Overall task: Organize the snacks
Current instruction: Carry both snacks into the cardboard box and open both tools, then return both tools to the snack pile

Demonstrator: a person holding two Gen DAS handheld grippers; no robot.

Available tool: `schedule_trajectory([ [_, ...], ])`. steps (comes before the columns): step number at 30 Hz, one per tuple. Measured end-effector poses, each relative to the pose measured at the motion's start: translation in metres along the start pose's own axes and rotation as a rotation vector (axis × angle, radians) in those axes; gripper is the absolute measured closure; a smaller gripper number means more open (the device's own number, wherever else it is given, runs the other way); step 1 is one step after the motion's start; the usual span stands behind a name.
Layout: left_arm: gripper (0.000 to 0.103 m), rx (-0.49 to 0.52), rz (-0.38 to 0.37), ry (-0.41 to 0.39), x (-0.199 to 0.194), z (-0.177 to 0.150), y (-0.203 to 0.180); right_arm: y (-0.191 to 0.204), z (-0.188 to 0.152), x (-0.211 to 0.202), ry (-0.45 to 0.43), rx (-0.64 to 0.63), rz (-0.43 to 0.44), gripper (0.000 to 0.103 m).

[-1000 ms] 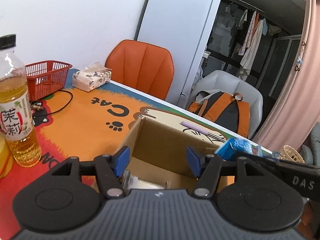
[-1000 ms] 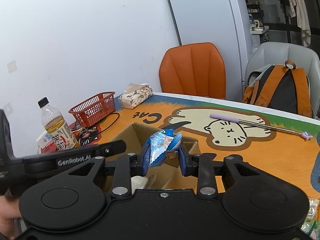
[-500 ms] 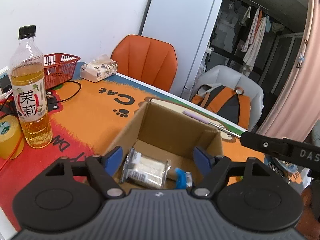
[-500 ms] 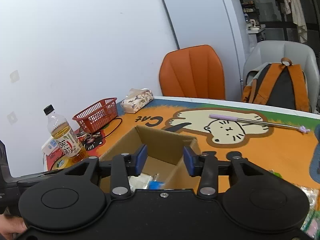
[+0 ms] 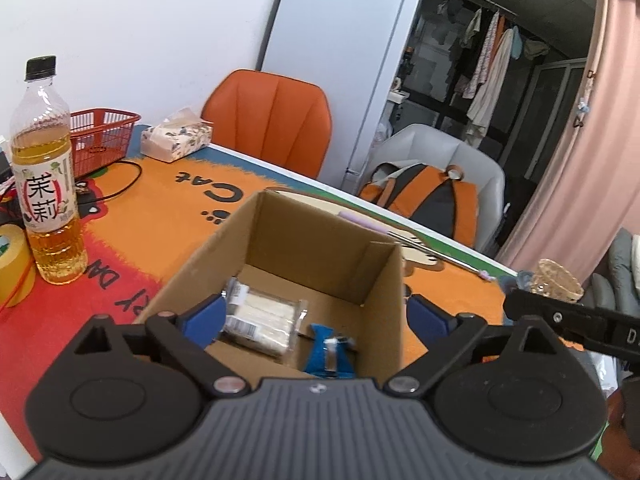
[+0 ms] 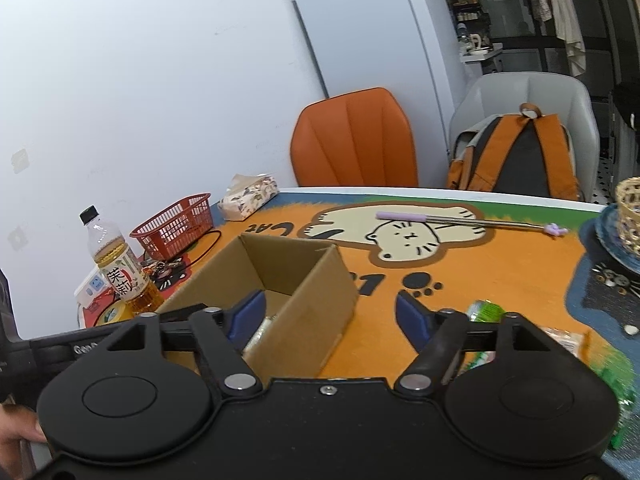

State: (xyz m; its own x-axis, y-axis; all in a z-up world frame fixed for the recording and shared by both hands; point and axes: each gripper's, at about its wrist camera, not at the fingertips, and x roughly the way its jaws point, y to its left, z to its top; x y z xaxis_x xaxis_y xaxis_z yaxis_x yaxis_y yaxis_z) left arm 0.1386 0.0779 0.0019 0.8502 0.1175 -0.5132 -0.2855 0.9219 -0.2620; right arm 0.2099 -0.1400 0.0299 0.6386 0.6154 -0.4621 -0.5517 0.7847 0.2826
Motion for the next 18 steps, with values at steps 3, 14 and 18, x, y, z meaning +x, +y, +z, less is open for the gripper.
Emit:
schedule_trajectory([
  [3, 0.005, 0.01, -0.013, 0.004, -0.001, -0.002, -0.005, -0.008, -0.004, -0.01, -0.011, 0.008, -0.01, 0.016],
  [14, 0.005, 0.074, -0.066, 0.002, -0.014, -0.016, -0.028, -0.036, -0.02, -0.04, -0.03, 0.037, -0.09, 0.009],
  [18, 0.006, 0.109, -0.098, -0.004, -0.021, -0.023, -0.038, -0.043, -0.028, -0.046, -0.023, 0.048, -0.12, 0.009],
])
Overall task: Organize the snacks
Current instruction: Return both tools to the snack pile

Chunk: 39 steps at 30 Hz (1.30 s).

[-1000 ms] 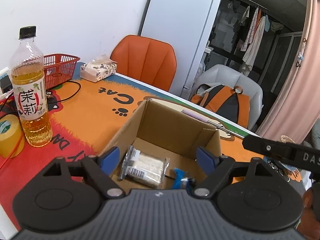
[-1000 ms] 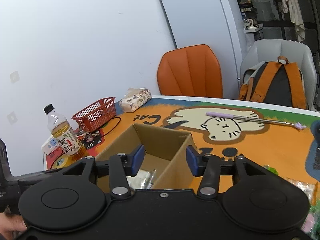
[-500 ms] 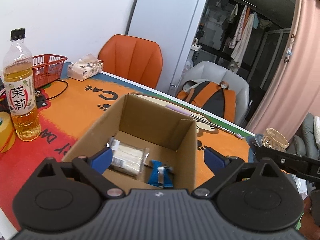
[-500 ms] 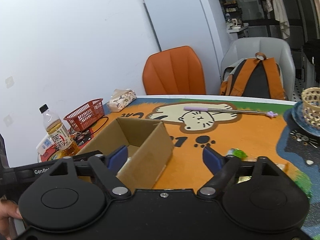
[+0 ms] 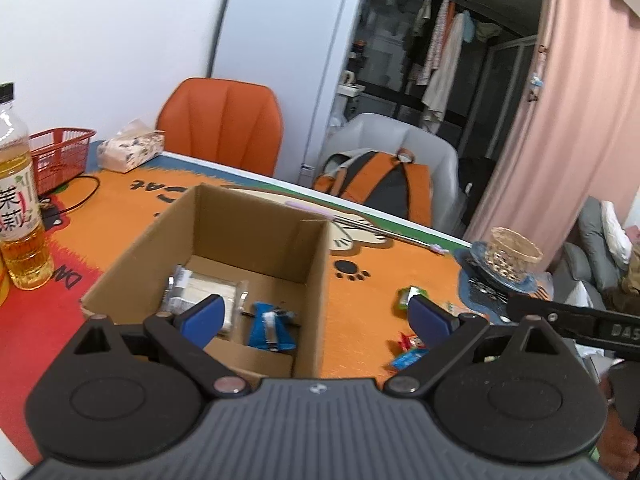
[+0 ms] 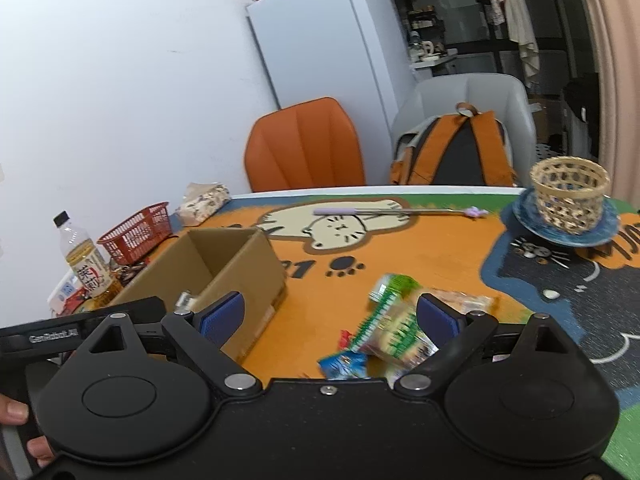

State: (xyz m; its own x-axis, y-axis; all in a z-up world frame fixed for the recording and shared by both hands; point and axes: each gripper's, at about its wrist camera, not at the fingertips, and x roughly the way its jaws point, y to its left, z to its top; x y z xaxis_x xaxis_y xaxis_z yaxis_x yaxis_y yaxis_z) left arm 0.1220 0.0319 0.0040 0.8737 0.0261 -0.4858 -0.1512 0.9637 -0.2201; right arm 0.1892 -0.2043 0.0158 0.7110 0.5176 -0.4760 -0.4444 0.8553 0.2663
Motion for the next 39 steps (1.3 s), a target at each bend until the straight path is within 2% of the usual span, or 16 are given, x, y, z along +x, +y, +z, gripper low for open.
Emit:
schedule_trajectory([
  [6, 0.008, 0.045, -0.044, 0.01, -0.003, -0.009, -0.018, -0.01, -0.012, -0.009, 0.009, 0.003, -0.04, 0.012],
  [15, 0.023, 0.08, -0.094, 0.032, 0.002, -0.023, -0.04, -0.026, -0.028, -0.013, 0.038, 0.025, -0.082, 0.029],
  [21, 0.034, 0.072, -0.099, 0.063, 0.012, -0.032, -0.047, -0.036, -0.037, -0.011, 0.059, 0.046, -0.102, 0.036],
  [24, 0.036, 0.072, -0.109, 0.081, 0.016, -0.038, -0.051, -0.04, -0.041, -0.009, 0.076, 0.057, -0.113, 0.04],
  [33, 0.044, 0.066, -0.13, 0.151, 0.036, -0.058, -0.057, -0.044, -0.056, 0.0, 0.123, 0.054, -0.134, 0.045],
  [39, 0.047, 0.054, -0.117, 0.188, 0.05, -0.068, -0.054, -0.046, -0.065, 0.01, 0.156, 0.063, -0.155, 0.055],
])
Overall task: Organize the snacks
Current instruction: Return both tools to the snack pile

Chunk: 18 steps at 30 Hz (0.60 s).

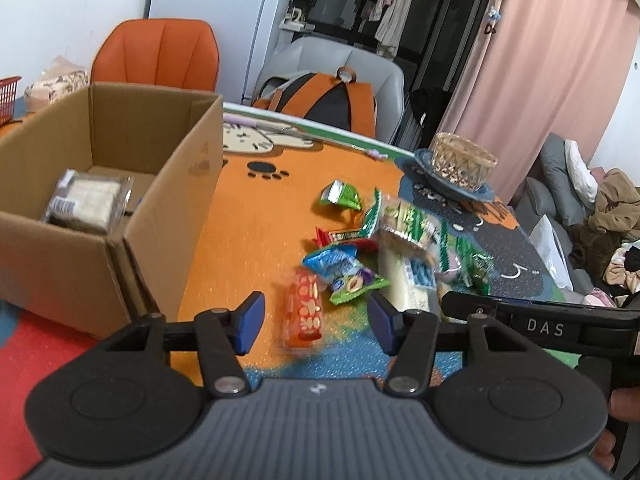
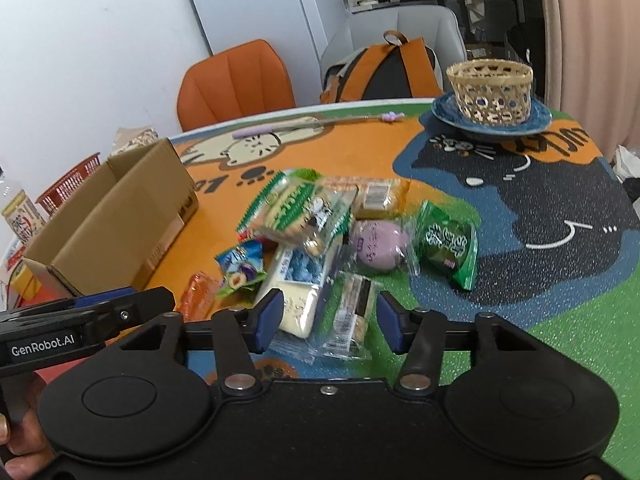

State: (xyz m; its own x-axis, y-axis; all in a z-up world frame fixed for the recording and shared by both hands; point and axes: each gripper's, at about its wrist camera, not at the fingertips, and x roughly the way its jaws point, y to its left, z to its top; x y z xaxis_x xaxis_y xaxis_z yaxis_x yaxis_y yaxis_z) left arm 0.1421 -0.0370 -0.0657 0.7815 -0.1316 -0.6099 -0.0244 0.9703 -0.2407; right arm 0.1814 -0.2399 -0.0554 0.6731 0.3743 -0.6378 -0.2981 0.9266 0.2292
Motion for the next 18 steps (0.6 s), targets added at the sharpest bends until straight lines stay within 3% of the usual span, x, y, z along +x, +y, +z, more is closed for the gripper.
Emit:
schedule_trajectory([
  [7, 0.047, -0.005, 0.014, 0.03, 0.013, -0.004, 0.004, -0.004, -0.003, 0.013, 0.028, 0.03, 0.0, 0.068],
  [18, 0.052, 0.002, 0.018, 0.052, 0.032, -0.003, 0.0, -0.01, -0.004, 0.017, 0.028, 0.011, -0.036, 0.073],
])
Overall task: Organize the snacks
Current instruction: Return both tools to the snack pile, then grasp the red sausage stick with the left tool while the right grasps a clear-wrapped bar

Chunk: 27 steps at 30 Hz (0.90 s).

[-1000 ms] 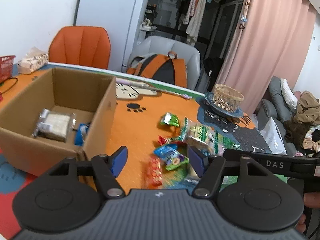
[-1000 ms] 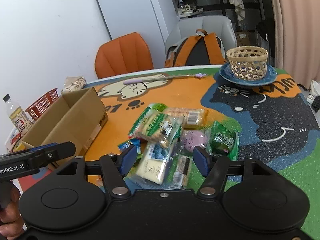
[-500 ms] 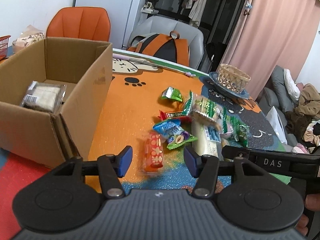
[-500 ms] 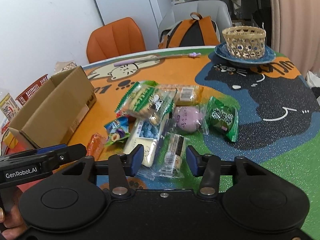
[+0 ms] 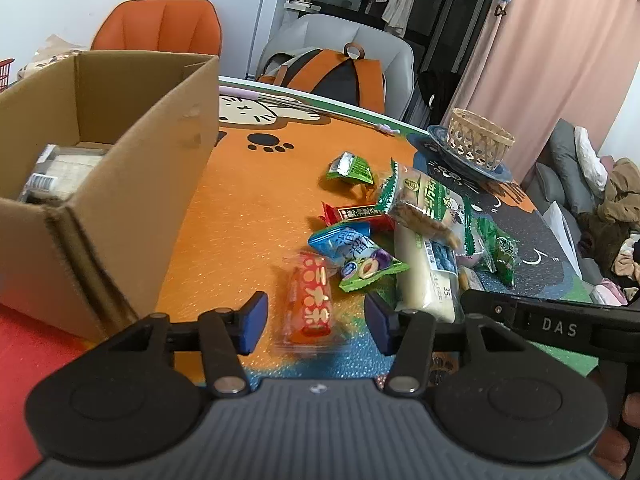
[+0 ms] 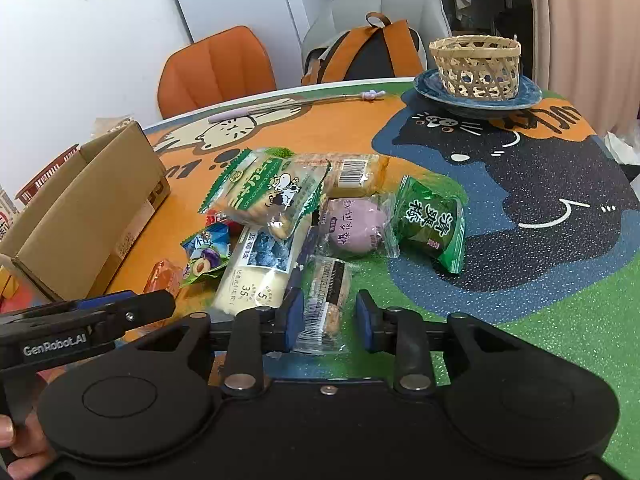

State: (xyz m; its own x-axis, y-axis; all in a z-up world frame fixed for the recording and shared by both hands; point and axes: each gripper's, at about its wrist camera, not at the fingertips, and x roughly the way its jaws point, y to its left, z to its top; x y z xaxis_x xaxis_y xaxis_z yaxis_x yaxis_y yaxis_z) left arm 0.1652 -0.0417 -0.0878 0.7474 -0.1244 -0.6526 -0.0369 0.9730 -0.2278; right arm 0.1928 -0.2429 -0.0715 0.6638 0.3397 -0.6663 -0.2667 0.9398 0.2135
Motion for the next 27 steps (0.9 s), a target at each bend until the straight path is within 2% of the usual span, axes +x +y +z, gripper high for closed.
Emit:
schedule_trajectory([
  [5, 0.06, 0.006, 0.011, -0.005, 0.007, 0.001, -0.003, 0.003, 0.001, 0.003, -0.004, -0.025, -0.012, 0.073],
  [9, 0.081, 0.008, 0.027, -0.008, 0.009, 0.002, -0.003, 0.002, 0.002, 0.004, -0.004, -0.024, -0.012, 0.082],
  [16, 0.085, -0.007, -0.003, -0.006, 0.005, 0.006, 0.0, 0.0, 0.005, -0.003, -0.017, -0.008, -0.007, 0.083],
  [25, 0.086, -0.014, -0.025, -0.067, -0.019, 0.018, -0.001, 0.01, 0.016, -0.019, -0.073, -0.012, 0.033, 0.083],
  [26, 0.098, -0.014, -0.029, -0.074, -0.023, 0.019, -0.001, 0.012, 0.017, -0.021, -0.079, -0.017, 0.038, 0.083],
  [27, 0.102, -0.015, -0.036, -0.076, -0.025, 0.021, 0.0, 0.015, 0.019, -0.022, -0.085, -0.021, 0.042, 0.083],
])
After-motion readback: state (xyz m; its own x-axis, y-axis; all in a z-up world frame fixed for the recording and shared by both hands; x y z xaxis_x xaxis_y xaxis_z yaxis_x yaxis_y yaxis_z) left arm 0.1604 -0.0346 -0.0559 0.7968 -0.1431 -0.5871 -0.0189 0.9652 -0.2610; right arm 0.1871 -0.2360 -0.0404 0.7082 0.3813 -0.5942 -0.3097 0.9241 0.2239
